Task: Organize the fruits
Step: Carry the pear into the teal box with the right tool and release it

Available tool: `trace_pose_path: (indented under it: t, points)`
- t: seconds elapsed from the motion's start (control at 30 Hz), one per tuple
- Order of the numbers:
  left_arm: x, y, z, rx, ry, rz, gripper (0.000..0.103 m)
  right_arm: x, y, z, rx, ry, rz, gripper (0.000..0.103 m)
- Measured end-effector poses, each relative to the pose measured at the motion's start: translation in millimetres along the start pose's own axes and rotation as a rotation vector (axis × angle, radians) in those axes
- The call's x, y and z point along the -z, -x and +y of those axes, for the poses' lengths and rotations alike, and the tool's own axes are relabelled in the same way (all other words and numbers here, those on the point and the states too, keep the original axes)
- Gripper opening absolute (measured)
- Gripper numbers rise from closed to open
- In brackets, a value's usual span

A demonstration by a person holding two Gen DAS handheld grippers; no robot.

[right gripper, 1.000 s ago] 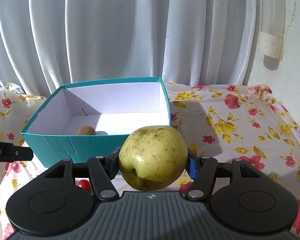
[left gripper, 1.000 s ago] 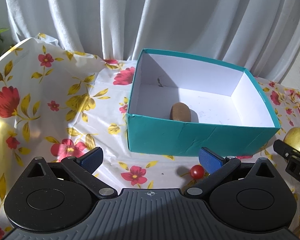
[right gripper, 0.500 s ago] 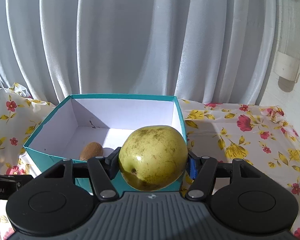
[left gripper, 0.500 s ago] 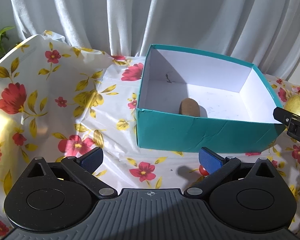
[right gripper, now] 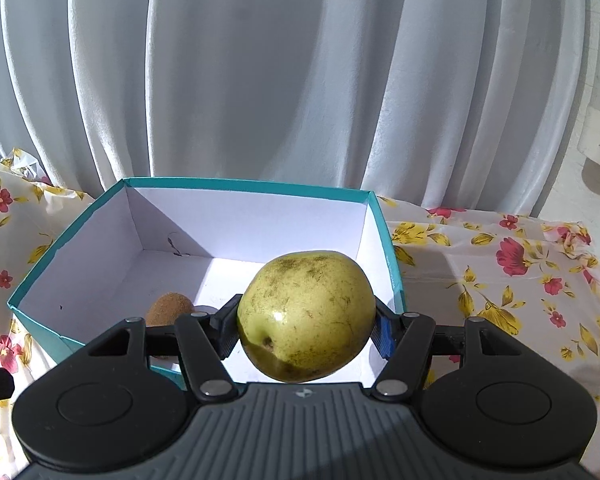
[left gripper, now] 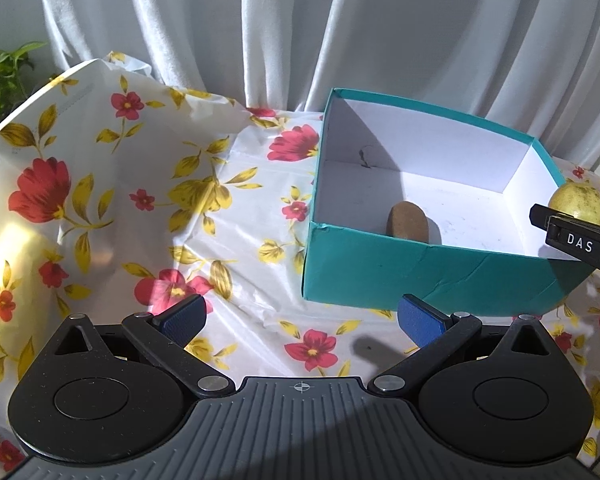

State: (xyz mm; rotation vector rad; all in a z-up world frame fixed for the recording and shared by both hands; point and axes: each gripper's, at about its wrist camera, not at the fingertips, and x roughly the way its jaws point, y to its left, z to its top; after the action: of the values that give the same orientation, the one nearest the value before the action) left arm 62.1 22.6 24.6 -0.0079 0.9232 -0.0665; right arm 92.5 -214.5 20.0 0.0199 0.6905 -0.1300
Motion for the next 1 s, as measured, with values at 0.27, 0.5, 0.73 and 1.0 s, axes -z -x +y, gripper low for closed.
trace_pose_path:
  t: [0.27,0.5,0.73,1.0]
  points:
    - [-3.1,-3.7,5.1,-0.015,0.012,0.005,0.103,5.2,-34.0,1.1,-0.009,-0.001,0.089,0.063]
    - [-3.0,-5.2,4.2,-0.018,0.008,0.014,0.103,2.1,-43.7,8.5,0.013,0.044,0.108,0.064]
    - [-2.0,-3.4,5.6,-0.021,0.011,0.012,0.103,-0.2,-46.5,10.0,0.021,0.06,0.124,0.064]
    - [0.1,-0.4,7.3,-0.019,0.012,0.012,0.103,-1.9,-44.7,7.6,0.025,0.054,0.119,0.064]
